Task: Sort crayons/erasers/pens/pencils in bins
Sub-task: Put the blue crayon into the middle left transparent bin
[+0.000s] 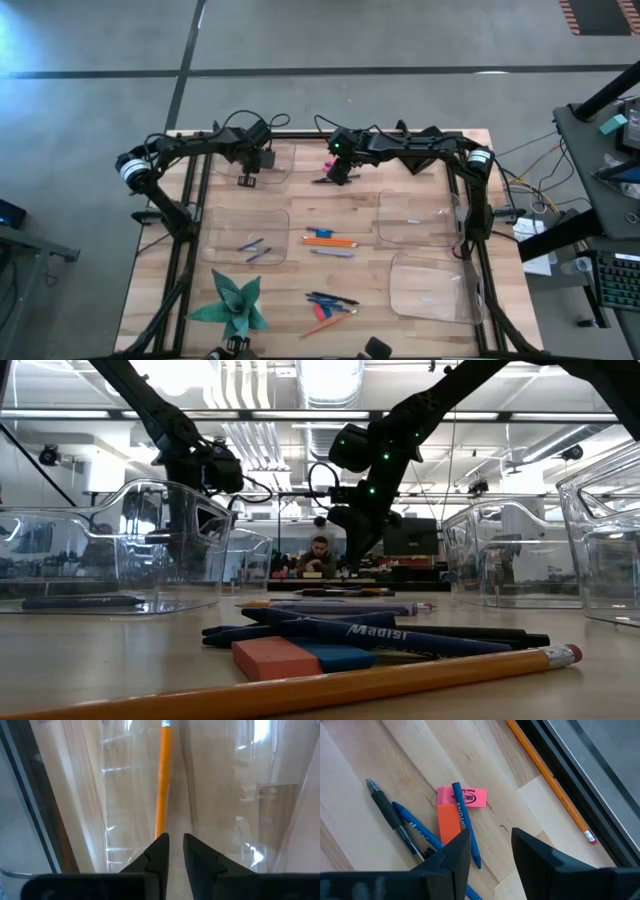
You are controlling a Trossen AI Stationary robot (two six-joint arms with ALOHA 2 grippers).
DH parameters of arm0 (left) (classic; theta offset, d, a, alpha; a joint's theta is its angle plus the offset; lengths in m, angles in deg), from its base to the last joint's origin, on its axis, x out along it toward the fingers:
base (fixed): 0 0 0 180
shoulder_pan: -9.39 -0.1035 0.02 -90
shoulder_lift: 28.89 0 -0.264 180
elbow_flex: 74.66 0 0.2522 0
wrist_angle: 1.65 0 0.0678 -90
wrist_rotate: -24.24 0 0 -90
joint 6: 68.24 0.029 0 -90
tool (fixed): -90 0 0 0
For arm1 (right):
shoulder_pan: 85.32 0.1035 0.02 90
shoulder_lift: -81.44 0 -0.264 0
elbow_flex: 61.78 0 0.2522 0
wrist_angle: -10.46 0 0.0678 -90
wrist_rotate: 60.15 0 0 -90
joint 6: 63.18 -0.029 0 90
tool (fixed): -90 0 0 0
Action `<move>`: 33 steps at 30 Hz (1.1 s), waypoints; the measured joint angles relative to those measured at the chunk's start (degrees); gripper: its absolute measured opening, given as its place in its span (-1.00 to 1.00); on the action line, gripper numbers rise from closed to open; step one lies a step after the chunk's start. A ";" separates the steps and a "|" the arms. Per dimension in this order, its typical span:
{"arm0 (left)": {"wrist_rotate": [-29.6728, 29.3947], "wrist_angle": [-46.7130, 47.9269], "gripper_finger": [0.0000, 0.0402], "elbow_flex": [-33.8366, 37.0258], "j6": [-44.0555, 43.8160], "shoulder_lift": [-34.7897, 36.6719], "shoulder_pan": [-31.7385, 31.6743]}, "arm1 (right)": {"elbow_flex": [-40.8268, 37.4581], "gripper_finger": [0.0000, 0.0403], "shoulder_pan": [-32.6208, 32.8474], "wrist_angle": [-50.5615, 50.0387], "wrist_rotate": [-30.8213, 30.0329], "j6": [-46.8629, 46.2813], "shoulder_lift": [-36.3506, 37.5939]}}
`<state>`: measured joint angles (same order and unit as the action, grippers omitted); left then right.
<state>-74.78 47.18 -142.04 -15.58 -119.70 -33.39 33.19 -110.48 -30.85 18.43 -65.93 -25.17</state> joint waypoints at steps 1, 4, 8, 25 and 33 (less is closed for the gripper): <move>0.00 0.00 -0.78 0.00 -0.02 0.00 0.00 | 0.00 -0.33 0.00 -0.01 0.00 -0.02 0.00; -0.28 0.18 -0.78 -0.11 -2.42 0.09 0.00 | 0.00 -0.33 0.00 -0.01 0.00 -0.02 0.00; -0.45 0.49 -0.78 -1.63 -5.78 1.78 0.12 | 0.00 -0.33 0.00 0.00 0.00 -0.17 0.00; 6.88 -4.66 -0.77 -2.69 -25.35 28.99 8.35 | -1.61 -0.39 -1.01 4.46 20.13 19.47 0.00; -3.90 -13.49 -0.77 -2.67 -32.86 32.66 19.18 | -2.97 -0.39 -3.29 7.85 20.90 25.19 -0.23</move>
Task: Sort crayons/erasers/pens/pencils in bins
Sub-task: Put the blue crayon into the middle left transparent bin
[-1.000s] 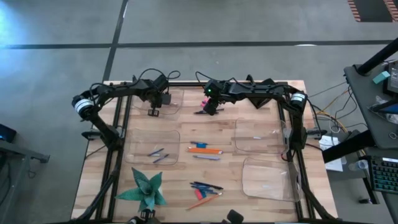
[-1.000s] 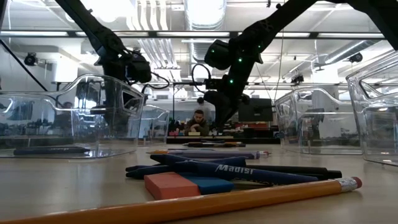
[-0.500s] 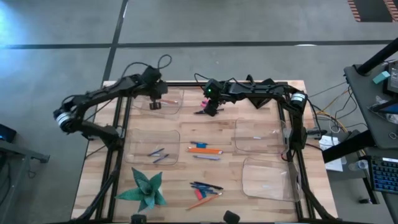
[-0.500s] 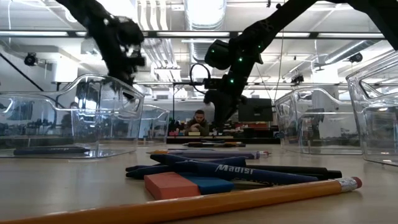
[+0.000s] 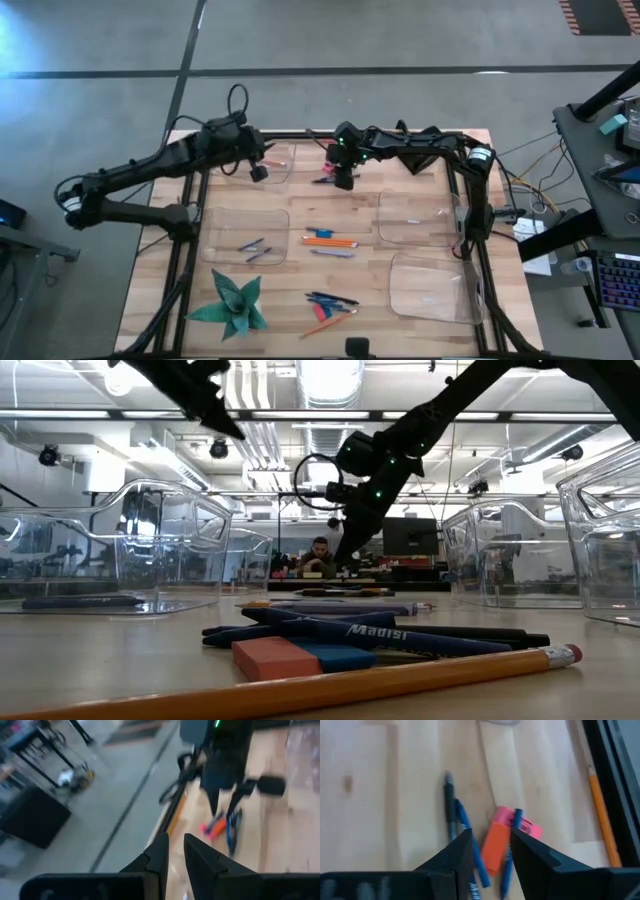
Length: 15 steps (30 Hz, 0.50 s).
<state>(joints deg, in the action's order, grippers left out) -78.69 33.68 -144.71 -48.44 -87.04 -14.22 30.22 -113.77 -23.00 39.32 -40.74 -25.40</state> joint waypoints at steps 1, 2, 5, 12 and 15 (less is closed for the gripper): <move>-0.77 -1.09 -0.77 -0.01 -0.03 0.02 1.13 | -0.20 -0.39 -0.34 0.34 0.07 0.01 -0.11; -1.42 -2.11 -0.77 -0.04 -0.04 0.01 2.09 | -0.39 -0.40 -0.59 0.37 0.43 -0.01 -0.14; -3.10 -5.60 -0.77 -0.04 -0.01 -0.30 4.45 | -1.34 -0.41 -0.79 0.62 2.91 0.01 -0.14; -5.12 -8.60 -0.77 -0.04 -0.01 -0.46 6.22 | -4.60 -0.43 -0.69 1.90 2.99 0.07 -0.14; -5.45 -9.46 -0.77 -0.04 0.00 -0.46 6.22 | -5.42 -0.44 -0.84 2.69 2.02 0.11 -0.16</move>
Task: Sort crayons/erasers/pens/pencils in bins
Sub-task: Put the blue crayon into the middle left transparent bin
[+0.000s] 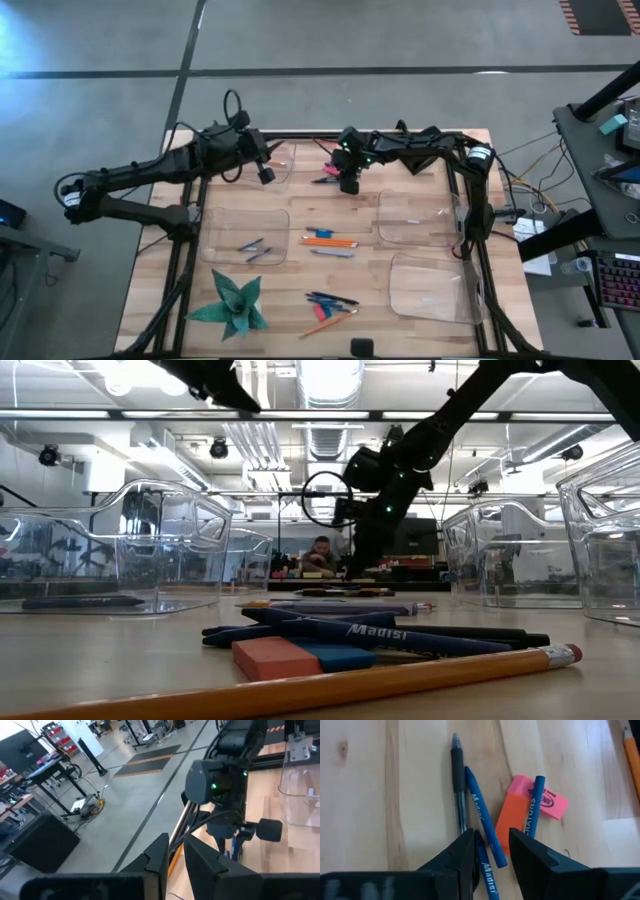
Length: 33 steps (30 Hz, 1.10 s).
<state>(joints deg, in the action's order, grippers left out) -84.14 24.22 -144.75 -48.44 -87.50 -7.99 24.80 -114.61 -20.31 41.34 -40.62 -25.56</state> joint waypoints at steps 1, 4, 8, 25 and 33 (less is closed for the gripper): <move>-0.02 -0.31 -0.77 0.00 0.01 0.00 0.00 | -0.11 -0.44 -0.09 0.06 -0.01 -0.02 0.00; -0.04 -1.47 -0.77 0.00 0.01 -0.07 0.00 | -1.18 -0.44 -0.11 0.95 -0.07 -0.03 0.00; -0.04 -1.49 -0.77 0.00 0.01 -0.07 -0.02 | -3.42 -0.44 -0.11 3.50 -0.12 -0.04 0.00; -0.02 -1.39 -0.77 0.00 0.04 -0.07 -0.02 | -8.33 -0.49 -0.26 9.72 -3.52 -6.86 0.00; 0.00 -1.39 -0.77 -0.02 0.05 -0.07 0.00 | -9.29 -0.84 -0.22 9.89 -3.47 -10.61 0.11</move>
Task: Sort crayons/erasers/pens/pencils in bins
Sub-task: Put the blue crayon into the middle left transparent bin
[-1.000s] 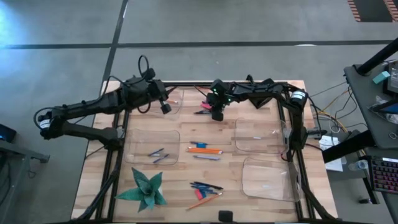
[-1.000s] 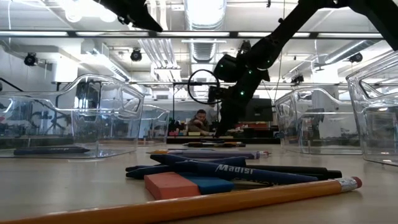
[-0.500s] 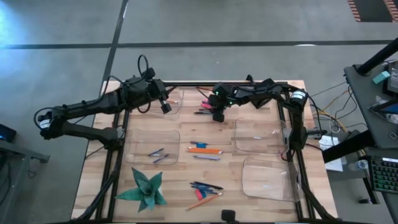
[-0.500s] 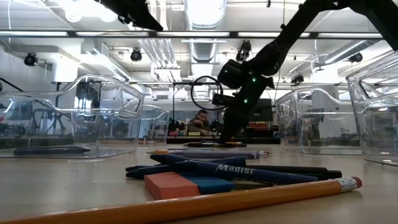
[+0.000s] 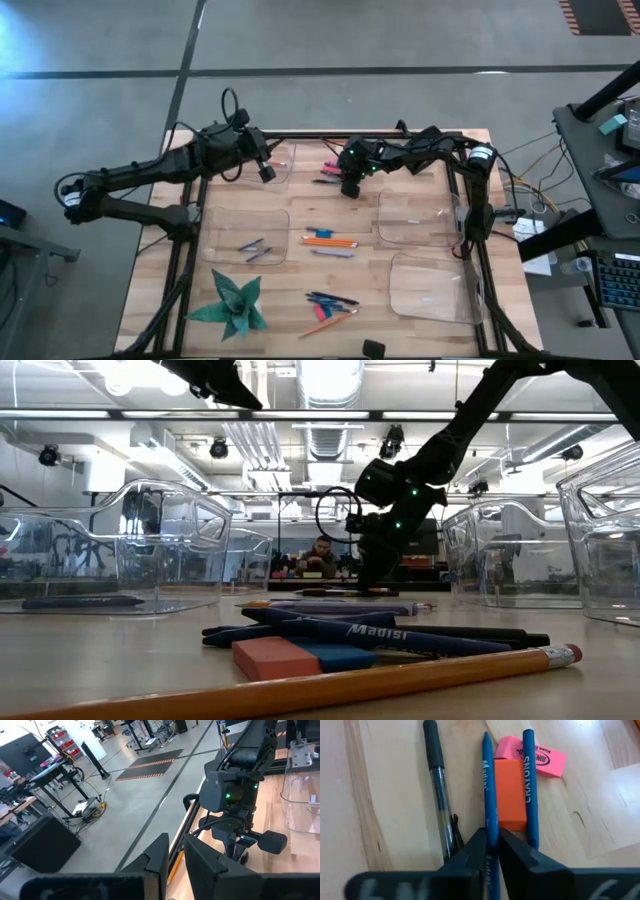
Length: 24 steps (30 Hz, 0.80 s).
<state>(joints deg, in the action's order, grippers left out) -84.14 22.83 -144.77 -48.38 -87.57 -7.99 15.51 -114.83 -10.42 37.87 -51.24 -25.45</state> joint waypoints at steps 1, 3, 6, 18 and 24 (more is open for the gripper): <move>0.00 0.02 -0.77 0.00 0.00 0.00 0.00 | 0.05 -0.87 0.00 -0.04 -0.01 0.00 0.00; 0.00 0.02 -0.77 0.00 -0.02 0.00 0.06 | 0.51 -0.90 0.00 -0.30 -0.03 -0.06 0.00; 0.04 0.04 -0.77 0.00 -0.02 0.00 0.26 | 1.49 -0.89 0.00 -1.10 0.72 -0.78 -0.07; 0.04 0.06 -0.77 0.00 -0.56 0.00 1.10 | 6.96 -0.88 0.07 -8.41 4.45 -3.14 0.66; 0.04 0.30 -0.77 0.37 -5.61 -0.02 1.14 | 6.59 -0.88 0.14 -9.35 4.62 -3.09 0.64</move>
<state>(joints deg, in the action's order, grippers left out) -84.09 23.13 -144.41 -54.00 -87.59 -6.86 22.10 -114.69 -19.77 42.49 -54.32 -24.81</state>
